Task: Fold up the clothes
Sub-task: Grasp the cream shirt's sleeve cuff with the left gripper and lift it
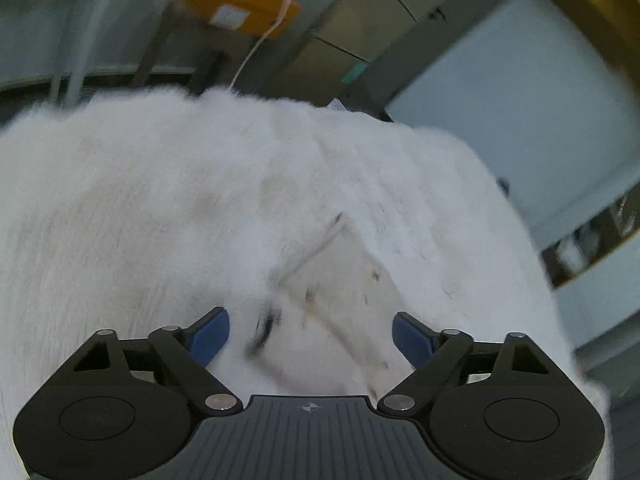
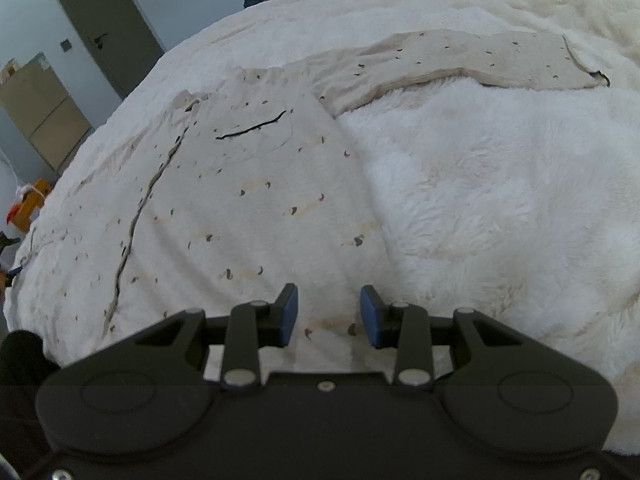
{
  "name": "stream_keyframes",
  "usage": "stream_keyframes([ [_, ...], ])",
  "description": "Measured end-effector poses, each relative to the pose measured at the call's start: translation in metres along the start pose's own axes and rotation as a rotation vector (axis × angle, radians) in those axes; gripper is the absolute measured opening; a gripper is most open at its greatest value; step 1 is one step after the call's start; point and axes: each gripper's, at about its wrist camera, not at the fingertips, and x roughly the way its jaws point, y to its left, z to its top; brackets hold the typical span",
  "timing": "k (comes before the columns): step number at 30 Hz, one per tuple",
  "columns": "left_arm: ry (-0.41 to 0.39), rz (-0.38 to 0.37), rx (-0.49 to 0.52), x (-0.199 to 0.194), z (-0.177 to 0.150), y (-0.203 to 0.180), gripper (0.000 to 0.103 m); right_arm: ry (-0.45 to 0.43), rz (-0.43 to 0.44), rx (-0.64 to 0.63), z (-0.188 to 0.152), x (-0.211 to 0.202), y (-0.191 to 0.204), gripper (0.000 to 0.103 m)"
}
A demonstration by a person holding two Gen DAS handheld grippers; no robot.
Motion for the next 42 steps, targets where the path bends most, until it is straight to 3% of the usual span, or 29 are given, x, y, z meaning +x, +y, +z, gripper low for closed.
stream_keyframes([
  [4, 0.043, -0.179, -0.152, 0.008, -0.025, 0.008, 0.075, 0.006, 0.006, -0.001, 0.001, 0.001, -0.001, 0.035],
  [9, -0.007, -0.218, -0.269, 0.042, -0.036, 0.004, 0.075, -0.007, 0.007, 0.004, 0.000, -0.001, 0.000, 0.035],
  [10, -0.031, -0.225, -0.291, 0.047, -0.037, 0.004, 0.071, -0.009, 0.006, 0.003, 0.000, -0.001, 0.000, 0.035],
  [14, -0.066, -0.192, -0.378, 0.070, -0.039, 0.012, 0.003, -0.011, 0.003, 0.005, -0.001, -0.002, -0.001, 0.035],
  [16, -0.084, -0.194, -0.413, 0.070, -0.037, 0.019, 0.002, -0.010, 0.004, 0.005, -0.001, -0.002, -0.002, 0.035],
  [19, -0.201, -0.240, -0.395, 0.051, -0.033, 0.022, 0.002, -0.011, 0.010, 0.004, -0.001, -0.003, -0.002, 0.035],
  [21, -0.194, -0.208, -0.389, 0.051, -0.033, 0.023, 0.003, -0.018, 0.014, 0.010, -0.001, -0.004, -0.004, 0.035],
  [23, -0.159, -0.140, -0.378, 0.055, -0.031, 0.025, 0.014, -0.021, 0.022, 0.021, -0.001, -0.004, -0.007, 0.035],
  [26, -0.129, -0.183, -0.397, 0.061, -0.027, 0.034, 0.026, -0.019, 0.033, 0.027, 0.000, -0.003, -0.009, 0.035],
  [27, -0.129, -0.191, -0.390, 0.063, -0.024, 0.034, 0.025, -0.019, 0.035, 0.025, 0.000, -0.003, -0.009, 0.035],
  [28, -0.138, -0.187, -0.371, 0.064, -0.018, 0.031, 0.020, -0.021, 0.037, 0.024, 0.000, -0.003, -0.009, 0.035],
  [29, -0.146, -0.180, -0.354, 0.064, -0.018, 0.026, 0.003, -0.023, 0.039, 0.023, 0.000, -0.004, -0.009, 0.035],
  [32, -0.200, -0.154, -0.261, 0.049, -0.020, 0.003, 0.002, -0.040, 0.051, 0.033, -0.001, -0.007, -0.011, 0.035],
  [36, -0.308, -0.154, -0.050, 0.023, -0.006, -0.057, 0.002, -0.061, 0.068, 0.041, -0.002, -0.010, -0.012, 0.035],
  [42, -0.479, -0.240, 0.353, -0.024, -0.021, -0.189, 0.002, -0.091, 0.102, 0.066, -0.004, -0.016, -0.019, 0.035],
])
